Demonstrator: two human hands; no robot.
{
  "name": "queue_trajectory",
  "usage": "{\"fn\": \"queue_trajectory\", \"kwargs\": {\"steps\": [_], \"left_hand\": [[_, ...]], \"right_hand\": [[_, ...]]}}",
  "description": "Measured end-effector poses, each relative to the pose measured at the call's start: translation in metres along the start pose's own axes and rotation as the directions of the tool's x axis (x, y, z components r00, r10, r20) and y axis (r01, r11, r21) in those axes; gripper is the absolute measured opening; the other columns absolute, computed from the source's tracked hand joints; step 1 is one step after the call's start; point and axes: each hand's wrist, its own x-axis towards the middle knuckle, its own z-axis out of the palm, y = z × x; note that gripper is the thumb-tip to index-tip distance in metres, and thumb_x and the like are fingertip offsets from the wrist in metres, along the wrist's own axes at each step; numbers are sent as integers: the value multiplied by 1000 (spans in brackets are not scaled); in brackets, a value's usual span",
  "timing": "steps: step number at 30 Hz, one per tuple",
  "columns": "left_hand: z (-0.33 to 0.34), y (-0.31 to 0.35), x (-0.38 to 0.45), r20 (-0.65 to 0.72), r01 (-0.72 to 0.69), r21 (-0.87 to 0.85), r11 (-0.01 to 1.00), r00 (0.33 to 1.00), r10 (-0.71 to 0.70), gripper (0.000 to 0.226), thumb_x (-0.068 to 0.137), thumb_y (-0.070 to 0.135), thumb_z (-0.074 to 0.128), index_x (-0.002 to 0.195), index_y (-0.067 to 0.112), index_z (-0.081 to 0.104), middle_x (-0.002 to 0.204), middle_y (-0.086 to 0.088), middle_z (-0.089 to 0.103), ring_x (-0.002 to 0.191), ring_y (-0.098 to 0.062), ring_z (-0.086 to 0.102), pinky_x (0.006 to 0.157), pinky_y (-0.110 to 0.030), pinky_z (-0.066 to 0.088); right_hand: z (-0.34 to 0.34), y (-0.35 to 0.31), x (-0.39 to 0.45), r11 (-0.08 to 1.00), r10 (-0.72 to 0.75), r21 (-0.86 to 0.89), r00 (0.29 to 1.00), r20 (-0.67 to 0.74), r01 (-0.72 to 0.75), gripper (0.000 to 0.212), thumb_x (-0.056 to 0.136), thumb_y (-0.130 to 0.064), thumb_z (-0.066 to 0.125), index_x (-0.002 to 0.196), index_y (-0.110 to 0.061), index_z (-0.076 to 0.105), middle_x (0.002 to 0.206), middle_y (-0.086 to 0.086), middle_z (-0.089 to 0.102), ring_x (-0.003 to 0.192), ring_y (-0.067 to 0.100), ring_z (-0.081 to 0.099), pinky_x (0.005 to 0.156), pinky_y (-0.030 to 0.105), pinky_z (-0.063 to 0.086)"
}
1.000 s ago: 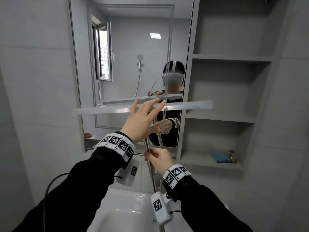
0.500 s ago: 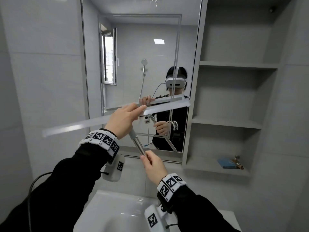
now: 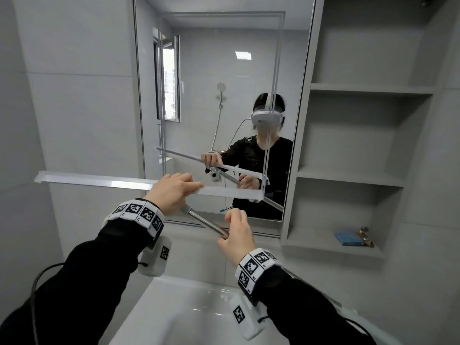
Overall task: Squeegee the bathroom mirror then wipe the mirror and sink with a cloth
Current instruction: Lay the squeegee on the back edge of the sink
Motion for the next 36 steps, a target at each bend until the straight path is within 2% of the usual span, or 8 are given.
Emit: {"fn": "queue_trajectory", "kwargs": {"steps": [3,6,13,17,20,24,28,36], "left_hand": [[6,-7,-5,44,10,-81,997,999,-6,37,97,13,41,124,31,58,104,0,58,101,-20,53,84,-33,39],[13,-12,-11,99,-4,-124,992,995,17,38,94,10,44,117,32,64,101,4,61,100,-19,56,82,-31,39],[29,-9,-19,212,11,-238,971,976,40,32,96,20,44,120,32,62,92,2,56,97,-20,55,83,-32,40],[41,-7,-25,279,31,-245,969,960,40,49,82,58,56,127,40,52,90,4,49,86,-17,53,77,-31,42],[55,-3,-25,269,37,-284,958,962,43,62,72,52,71,129,38,51,93,4,51,81,-14,52,75,-28,43],[79,-9,-27,315,161,-425,891,949,-21,62,69,40,78,126,32,57,98,2,59,88,-14,57,84,-29,48],[103,-13,-40,420,239,-432,870,907,-41,62,68,42,77,125,33,58,90,1,63,82,-13,59,77,-25,46],[148,17,-39,531,275,-378,884,846,-36,66,68,38,79,120,18,44,100,0,59,87,-20,55,77,-26,42]], "right_hand": [[2,-1,0,987,-21,-160,998,-55,12,56,73,-11,67,122,-19,39,120,1,31,87,21,53,68,29,47],[5,7,3,934,-101,-351,990,-96,61,74,72,-23,67,137,-22,33,135,2,27,116,21,38,84,28,47],[6,20,11,854,-168,-508,984,-58,116,50,79,-37,57,128,-33,50,118,-18,58,111,18,36,90,36,15],[7,28,16,837,-157,-536,987,-34,114,44,80,-33,56,124,-32,53,120,-16,58,111,19,37,92,38,15],[9,35,18,840,-138,-535,990,-41,95,48,79,-29,59,126,-33,52,123,-16,56,113,19,38,93,39,16],[9,59,16,830,-66,-558,992,-111,-7,58,76,-24,64,131,-29,45,126,-10,50,115,19,40,95,37,24],[8,96,3,830,80,-530,978,-191,-171,39,72,-16,68,107,-18,49,114,0,49,105,22,43,86,32,31],[22,149,-17,785,270,-556,959,-88,-272,22,79,-44,63,91,-26,64,98,-4,66,102,21,52,85,32,25]]}}
